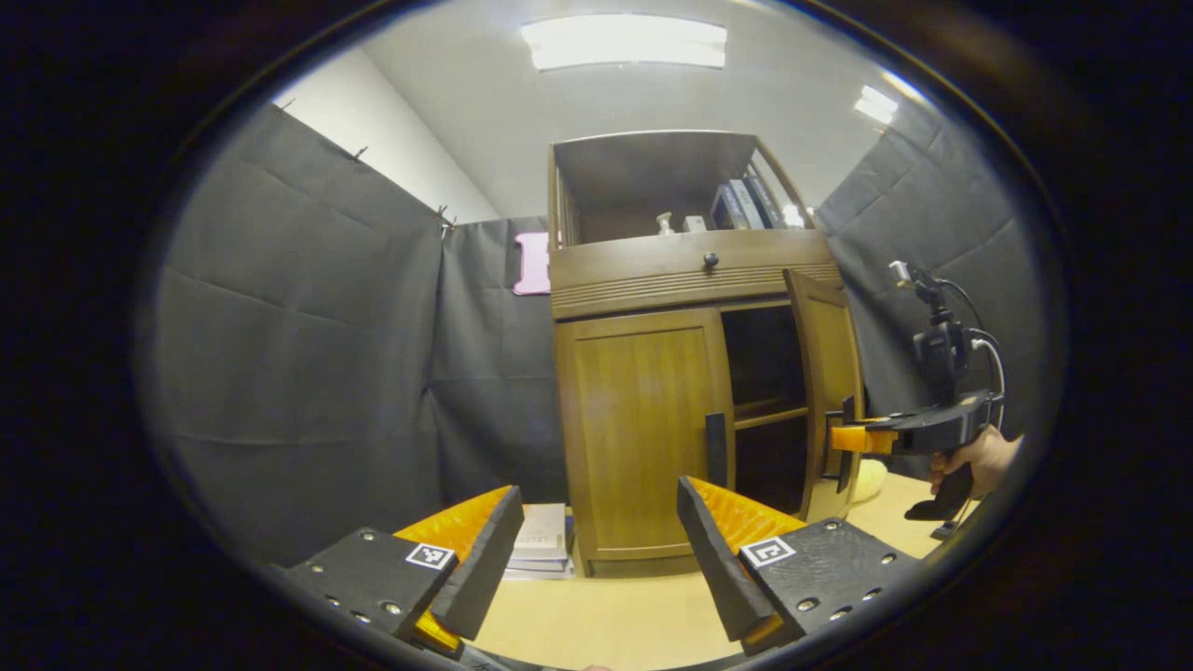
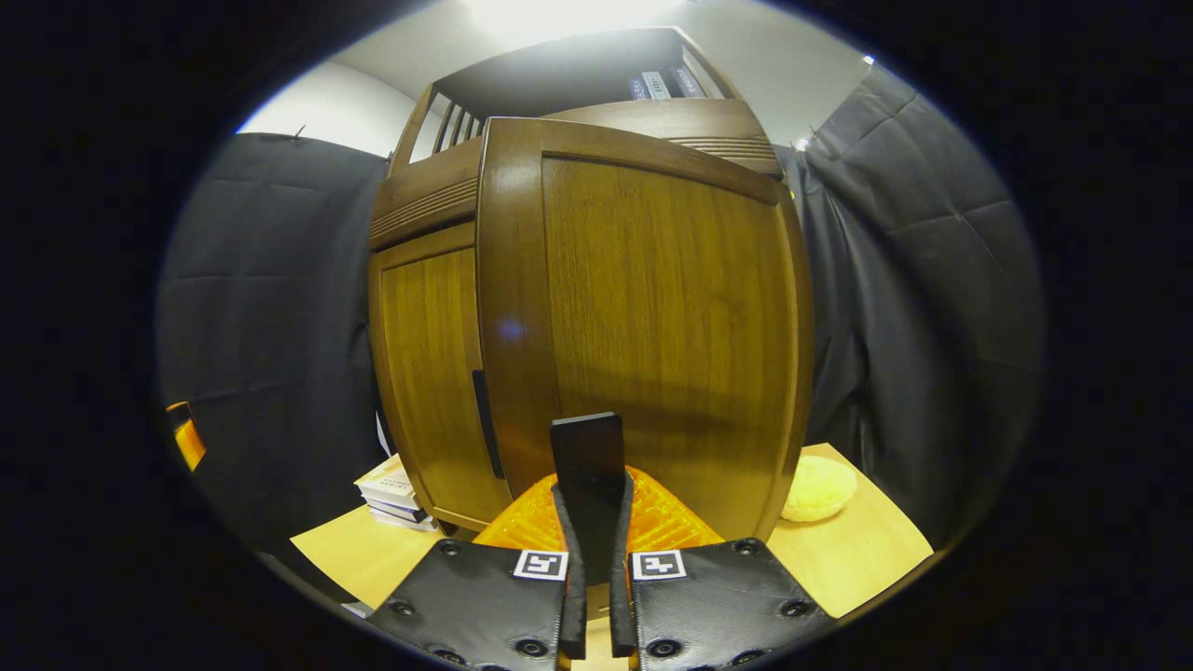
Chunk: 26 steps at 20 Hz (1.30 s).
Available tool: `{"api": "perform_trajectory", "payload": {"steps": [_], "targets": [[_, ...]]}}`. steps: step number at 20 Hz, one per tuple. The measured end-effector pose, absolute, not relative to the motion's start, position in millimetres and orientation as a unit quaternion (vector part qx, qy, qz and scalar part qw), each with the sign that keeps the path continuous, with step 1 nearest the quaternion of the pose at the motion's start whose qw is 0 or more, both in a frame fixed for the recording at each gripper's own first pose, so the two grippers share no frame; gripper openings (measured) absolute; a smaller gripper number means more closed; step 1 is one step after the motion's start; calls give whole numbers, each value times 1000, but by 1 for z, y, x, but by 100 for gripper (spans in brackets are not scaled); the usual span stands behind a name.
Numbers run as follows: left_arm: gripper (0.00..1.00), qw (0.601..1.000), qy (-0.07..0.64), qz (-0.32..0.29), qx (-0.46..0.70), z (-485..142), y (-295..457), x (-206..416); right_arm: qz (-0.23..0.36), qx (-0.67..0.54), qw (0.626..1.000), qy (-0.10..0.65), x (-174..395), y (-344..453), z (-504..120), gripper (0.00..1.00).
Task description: Open the right door of the double-door shoe cabinet with the right hand, and open the left door with the left hand.
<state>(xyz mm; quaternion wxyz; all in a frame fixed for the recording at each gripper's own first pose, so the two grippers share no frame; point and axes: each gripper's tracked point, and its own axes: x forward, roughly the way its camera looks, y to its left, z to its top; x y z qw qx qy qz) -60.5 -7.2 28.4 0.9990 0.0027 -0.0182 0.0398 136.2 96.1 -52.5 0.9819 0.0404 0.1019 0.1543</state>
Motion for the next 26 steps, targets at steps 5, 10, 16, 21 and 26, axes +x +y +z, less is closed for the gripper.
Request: {"api": "perform_trajectory", "payload": {"steps": [5, 10, 16, 21, 26], "targets": [[96, 1000, -22, 6, -1, 35, -13, -63, 143, 42, 983, 103, 116, 67, -50, 8], [95, 999, -25, -23, -3, 44, -33, -35, 127, 42, 986, 104, 101, 32, -50, 8], [95, 998, -29, -50, -5, 51, -66, -24, 92, 40, 990, 103, 90, -16, -50, 10], [95, 997, -25, -69, -9, 54, -71, -24, 55, 35, 993, 102, 85, -59, -49, 10], [95, 996, -26, -84, -6, 52, -75, -21, 19, 39, 994, 96, 83, -94, -45, 7]]}}
